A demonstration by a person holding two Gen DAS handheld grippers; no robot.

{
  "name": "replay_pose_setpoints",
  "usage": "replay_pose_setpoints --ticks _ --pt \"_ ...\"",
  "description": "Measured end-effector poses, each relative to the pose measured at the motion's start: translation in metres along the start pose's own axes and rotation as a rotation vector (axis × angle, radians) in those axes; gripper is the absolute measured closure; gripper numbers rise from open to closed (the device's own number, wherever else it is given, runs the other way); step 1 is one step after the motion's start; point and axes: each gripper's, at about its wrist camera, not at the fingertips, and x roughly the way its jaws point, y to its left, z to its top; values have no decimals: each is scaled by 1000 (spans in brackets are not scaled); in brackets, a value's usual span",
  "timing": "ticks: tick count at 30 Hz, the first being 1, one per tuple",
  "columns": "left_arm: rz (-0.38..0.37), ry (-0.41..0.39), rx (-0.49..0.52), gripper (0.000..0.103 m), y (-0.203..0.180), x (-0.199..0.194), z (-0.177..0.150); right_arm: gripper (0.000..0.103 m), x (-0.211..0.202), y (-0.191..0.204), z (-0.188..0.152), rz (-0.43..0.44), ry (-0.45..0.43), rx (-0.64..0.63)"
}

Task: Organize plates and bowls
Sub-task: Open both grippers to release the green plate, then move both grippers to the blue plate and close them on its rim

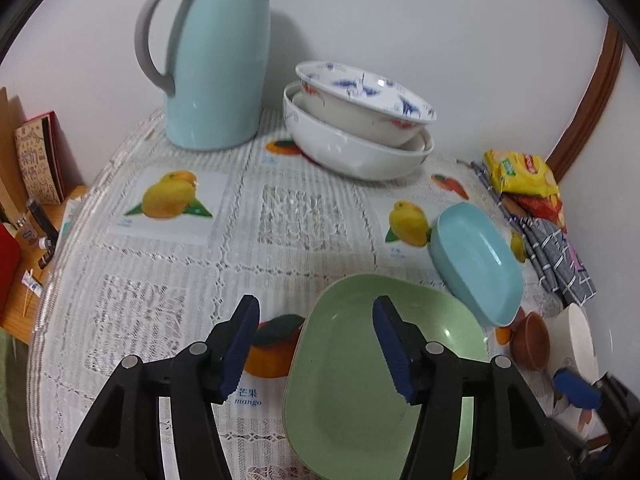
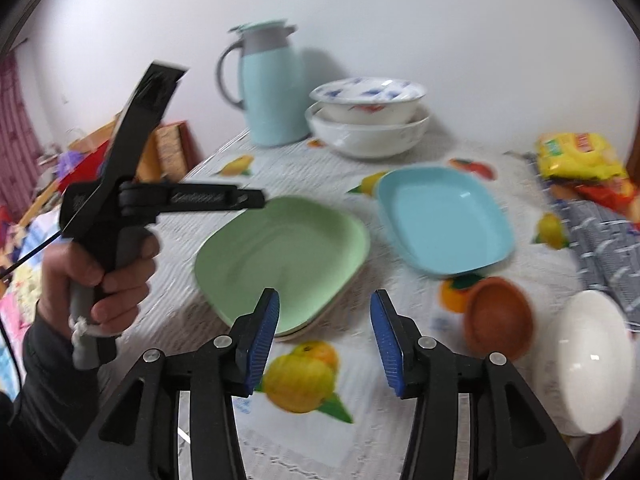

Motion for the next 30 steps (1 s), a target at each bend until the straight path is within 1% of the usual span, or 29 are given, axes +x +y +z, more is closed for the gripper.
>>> replay_pose_setpoints --ticks 1,2,4,6,7,8,12,14,17,19,21,23,25,27,29,30 --pt "5 -8 -4 41 0 -3 0 55 -5 -3 3 -25 -9 2" --pt "9 -13 -14 39 0 -7 1 55 -8 -5 5 -45 -20 2" --pt "-8 -14 -32 37 -1 -16 5 55 -21 -12 14 -136 -72 -3" --pt "-8 -10 -30 36 -5 -23 9 54 -30 -17 23 -180 -116 -9" --pt "-2 -16 -28 33 -8 -29 12 52 -35 -20 27 -190 -131 -7" --pt "5 -21 -28 32 -11 -32 15 49 -41 -25 34 -192 -153 5" --pt "68 -45 -15 28 -27 -49 28 43 -52 -40 59 -188 -200 48" --pt "57 -61 -11 24 -34 -55 34 42 -55 -43 69 -197 -219 52" --pt "25 -69 1 23 -43 -60 43 42 -54 -51 88 -207 -254 61" --pt "36 -82 19 23 -49 -61 47 40 -53 -57 97 -202 -273 70" --pt "71 -111 59 23 -57 -61 51 32 -48 -65 105 -196 -286 80" --pt "90 -139 100 24 -66 -59 54 29 -39 -73 109 -191 -280 94" --pt "97 -150 124 23 -73 -53 56 28 -26 -82 108 -188 -262 119" --pt "93 -118 130 23 -79 -42 60 28 -11 -94 103 -183 -239 167" --pt "91 -73 131 23 -83 -26 65 28 5 -106 99 -192 -173 214" --pt "111 -48 133 23 -86 -16 68 28 12 -111 97 -189 -146 226"
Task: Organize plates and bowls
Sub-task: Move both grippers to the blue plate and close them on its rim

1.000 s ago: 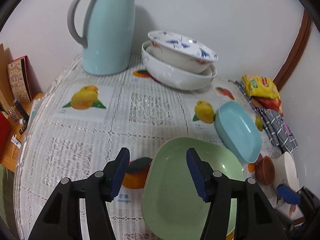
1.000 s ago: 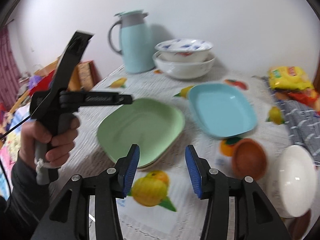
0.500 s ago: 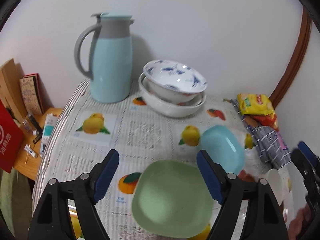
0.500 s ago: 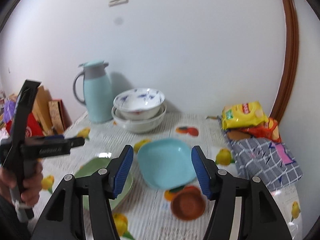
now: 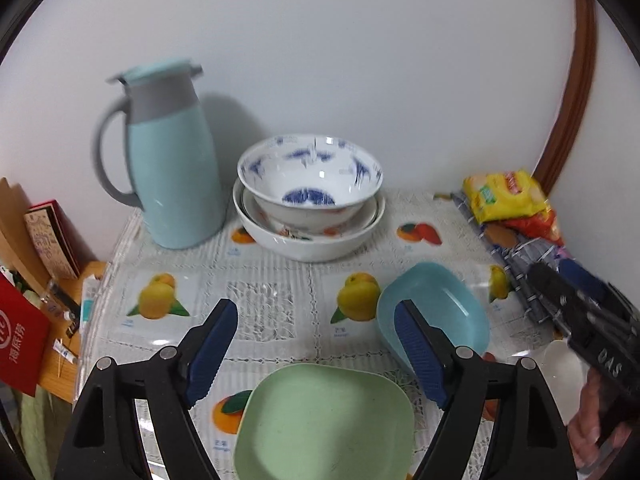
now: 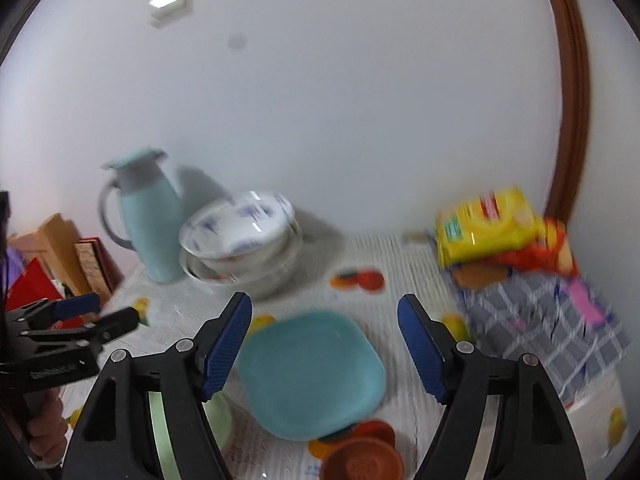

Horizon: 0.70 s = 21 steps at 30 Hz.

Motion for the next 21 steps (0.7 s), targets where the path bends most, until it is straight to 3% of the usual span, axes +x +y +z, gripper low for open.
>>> replay_pose_setpoints --ticks 5,16,21 --pt "-12 83 16 24 -15 36 9 28 25 -15 -13 -62 87 10" --pt "-50 152 73 23 -34 80 3 29 61 -25 -31 -146 239 50" --pt "-98 197 59 25 -32 93 -2 45 78 -25 -39 -153 312 67"
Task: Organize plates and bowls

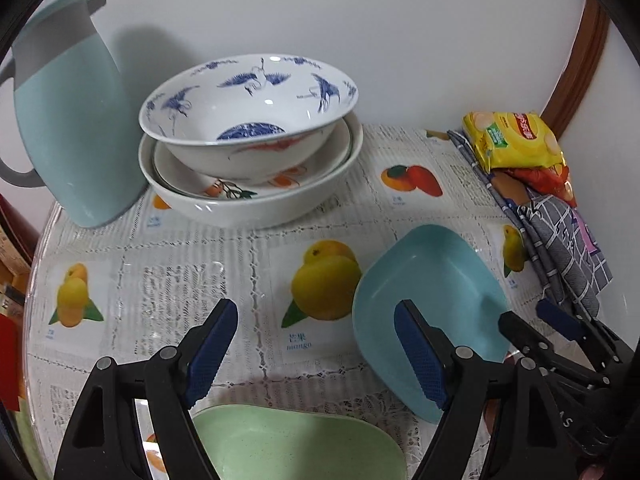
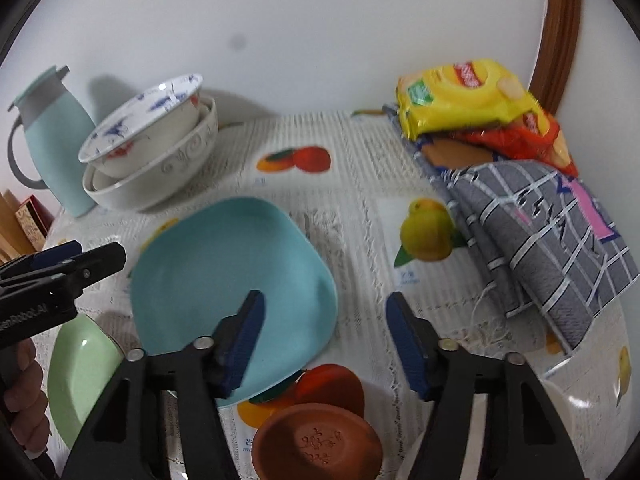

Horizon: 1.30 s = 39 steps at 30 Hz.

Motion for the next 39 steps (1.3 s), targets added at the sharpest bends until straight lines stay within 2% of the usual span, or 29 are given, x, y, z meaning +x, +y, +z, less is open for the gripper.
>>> replay_pose_setpoints --ticks 5,9,13,17,19,21,23,25,26,29,30,33,39 --pt "-8 30 36 25 -8 10 -4 52 8 -3 -3 20 38 35" --pt "-13 65 48 40 -13 22 -6 54 11 -6 -5 15 42 62" --pt "-18 108 35 48 -13 35 -9 58 21 -8 -5 29 72 87" --pt "-18 125 28 50 -14 39 -10 60 24 -3 -6 22 81 80" --pt "-13 125 26 51 -14 40 -10 64 26 -2 -6 30 93 94" --pt "-12 127 26 53 -14 41 -10 76 30 -2 -6 36 120 103" --pt "-14 125 22 58 -13 42 -10 77 32 -2 -4 42 128 112" --pt "-19 119 16 68 -12 42 -10 79 31 -1 -3 37 120 116" --pt "-27 116 19 70 -13 43 -10 79 32 -1 -3 40 116 122" --pt "-55 114 23 84 -15 43 -10 89 33 -1 -4 64 106 129" --pt "-55 112 33 91 -17 43 -10 89 32 -1 -4 70 99 129" --pt "-30 94 53 91 -21 39 -10 91 29 -1 -4 83 80 133" --pt "-55 61 36 91 -18 21 -7 91 16 -8 -3 125 46 148"
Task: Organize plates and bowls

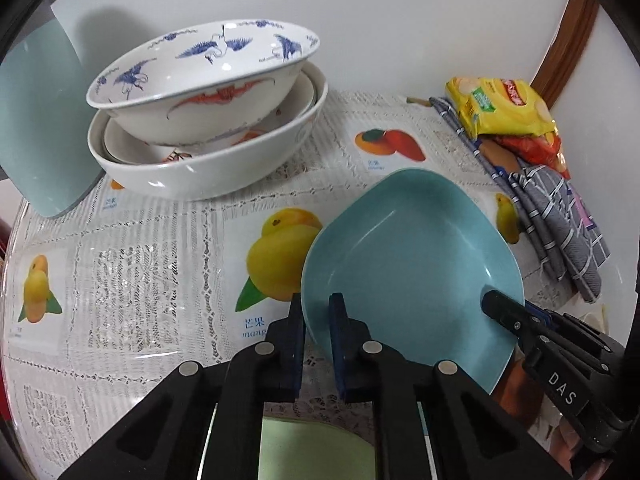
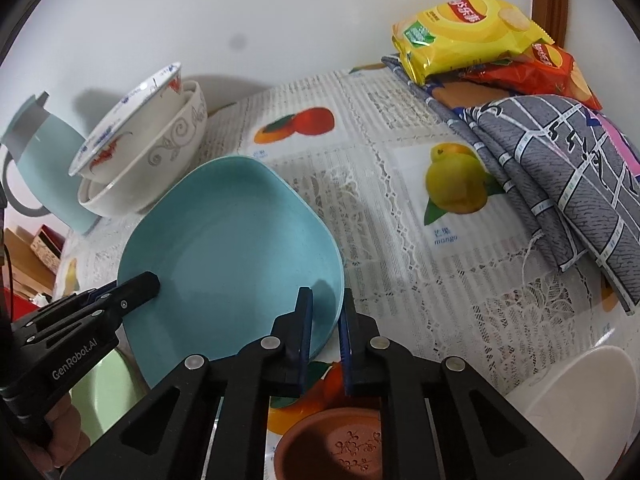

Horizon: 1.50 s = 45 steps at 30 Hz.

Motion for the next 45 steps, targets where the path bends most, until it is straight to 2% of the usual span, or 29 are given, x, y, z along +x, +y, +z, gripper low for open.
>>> replay_pose_setpoints --ticks 6,9,14,20,28,45 --pt "-31 -40 -29 91 0 -19 2 91 -18 6 2 -18 -55 -61" --pt "-19 -70 -5 91 -4 -33 1 91 -32 4 1 6 -93 -46" --pt "-47 -101 6 91 -8 -65 -4 92 -58 -2 -6 28 -133 -10" --pt "-49 -117 31 91 -17 -97 -11 92 -96 3 -18 19 -177 -31" --pt "-74 -152 12 91 -4 -137 -36 92 -142 18 -36 48 -231 -47" --pt "-64 -205 -8 91 6 -195 -93 92 -189 38 -91 91 -265 -57"
